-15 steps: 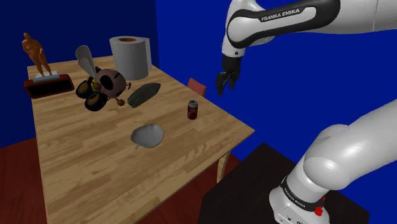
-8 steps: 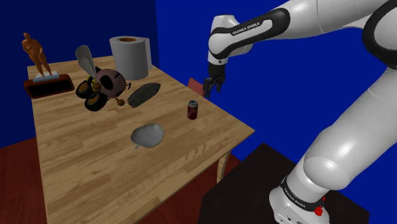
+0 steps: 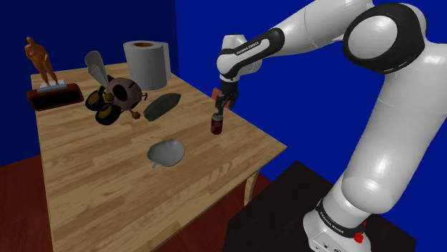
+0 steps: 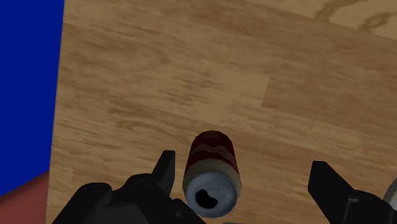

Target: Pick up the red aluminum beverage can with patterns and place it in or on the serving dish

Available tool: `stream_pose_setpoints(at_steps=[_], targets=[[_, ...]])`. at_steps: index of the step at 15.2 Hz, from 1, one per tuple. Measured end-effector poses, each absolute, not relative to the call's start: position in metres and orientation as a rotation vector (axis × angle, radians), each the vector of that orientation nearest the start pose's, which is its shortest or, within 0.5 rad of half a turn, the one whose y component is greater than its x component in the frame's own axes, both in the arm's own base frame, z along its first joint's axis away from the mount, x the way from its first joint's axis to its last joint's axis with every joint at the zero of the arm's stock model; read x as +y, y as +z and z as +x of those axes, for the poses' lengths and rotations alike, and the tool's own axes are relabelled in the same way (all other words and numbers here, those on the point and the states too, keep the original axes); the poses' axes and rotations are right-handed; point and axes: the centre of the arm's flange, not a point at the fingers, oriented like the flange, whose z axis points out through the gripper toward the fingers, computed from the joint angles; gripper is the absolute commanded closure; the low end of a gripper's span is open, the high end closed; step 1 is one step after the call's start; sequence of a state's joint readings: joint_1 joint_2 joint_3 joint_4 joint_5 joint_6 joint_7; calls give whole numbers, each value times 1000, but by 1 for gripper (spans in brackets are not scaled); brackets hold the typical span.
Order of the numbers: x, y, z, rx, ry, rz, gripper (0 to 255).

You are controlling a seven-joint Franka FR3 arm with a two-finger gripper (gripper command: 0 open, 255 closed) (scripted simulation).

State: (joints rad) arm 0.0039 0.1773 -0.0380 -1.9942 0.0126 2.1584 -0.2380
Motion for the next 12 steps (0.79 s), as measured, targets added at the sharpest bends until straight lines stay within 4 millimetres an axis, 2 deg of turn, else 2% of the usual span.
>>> stream_pose_setpoints(at_steps=[4, 6, 12], targets=[[-22, 338, 631, -341, 10, -3117, 0], [-22, 326, 647, -353, 8, -3116, 0], [-21, 295, 653, -359, 5, -3115, 0]])
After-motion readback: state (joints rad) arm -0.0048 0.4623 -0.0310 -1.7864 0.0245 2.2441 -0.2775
